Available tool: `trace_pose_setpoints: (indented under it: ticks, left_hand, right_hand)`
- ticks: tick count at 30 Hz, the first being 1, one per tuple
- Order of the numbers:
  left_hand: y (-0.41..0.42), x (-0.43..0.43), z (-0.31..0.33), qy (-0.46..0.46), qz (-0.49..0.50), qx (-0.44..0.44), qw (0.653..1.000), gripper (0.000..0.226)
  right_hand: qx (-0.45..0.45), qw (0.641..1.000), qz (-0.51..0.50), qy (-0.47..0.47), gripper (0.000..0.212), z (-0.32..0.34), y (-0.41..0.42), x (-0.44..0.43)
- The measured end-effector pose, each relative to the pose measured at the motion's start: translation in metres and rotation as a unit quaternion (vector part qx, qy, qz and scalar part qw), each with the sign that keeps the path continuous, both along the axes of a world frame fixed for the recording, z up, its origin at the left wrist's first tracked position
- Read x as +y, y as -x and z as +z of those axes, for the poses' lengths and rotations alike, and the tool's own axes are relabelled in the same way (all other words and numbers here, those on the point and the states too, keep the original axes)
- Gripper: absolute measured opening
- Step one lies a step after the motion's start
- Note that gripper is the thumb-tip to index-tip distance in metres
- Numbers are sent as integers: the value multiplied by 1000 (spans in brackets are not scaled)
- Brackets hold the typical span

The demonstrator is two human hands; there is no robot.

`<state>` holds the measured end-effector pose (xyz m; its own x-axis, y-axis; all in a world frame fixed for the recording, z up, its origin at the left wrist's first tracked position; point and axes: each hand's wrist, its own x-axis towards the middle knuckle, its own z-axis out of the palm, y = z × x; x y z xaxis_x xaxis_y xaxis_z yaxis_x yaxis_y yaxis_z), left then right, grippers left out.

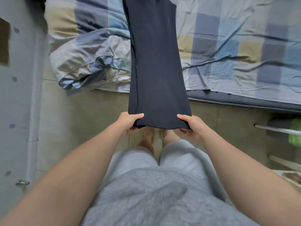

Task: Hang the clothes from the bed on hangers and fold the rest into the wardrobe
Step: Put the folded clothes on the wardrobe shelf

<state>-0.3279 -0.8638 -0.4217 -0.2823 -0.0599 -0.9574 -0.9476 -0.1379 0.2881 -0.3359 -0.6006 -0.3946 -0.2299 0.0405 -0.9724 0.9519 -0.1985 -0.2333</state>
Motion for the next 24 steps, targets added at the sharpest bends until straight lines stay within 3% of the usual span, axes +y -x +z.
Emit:
trace_pose_setpoints:
  ticks: [5, 13, 24]
  left_hand:
    - [-7, -10, 49, 28, 15, 19, 999, 28]
    - [-47, -20, 99, 36, 45, 39, 998, 34]
    - [-214, 7, 106, 30, 55, -5, 998, 26]
  right_hand:
    - [32, 998, -54, -5, 33, 55, 1, -16]
    - [66, 998, -19, -8, 34, 103, -32, -20]
    - [30, 999, 16, -6, 31, 93, -191, 14]
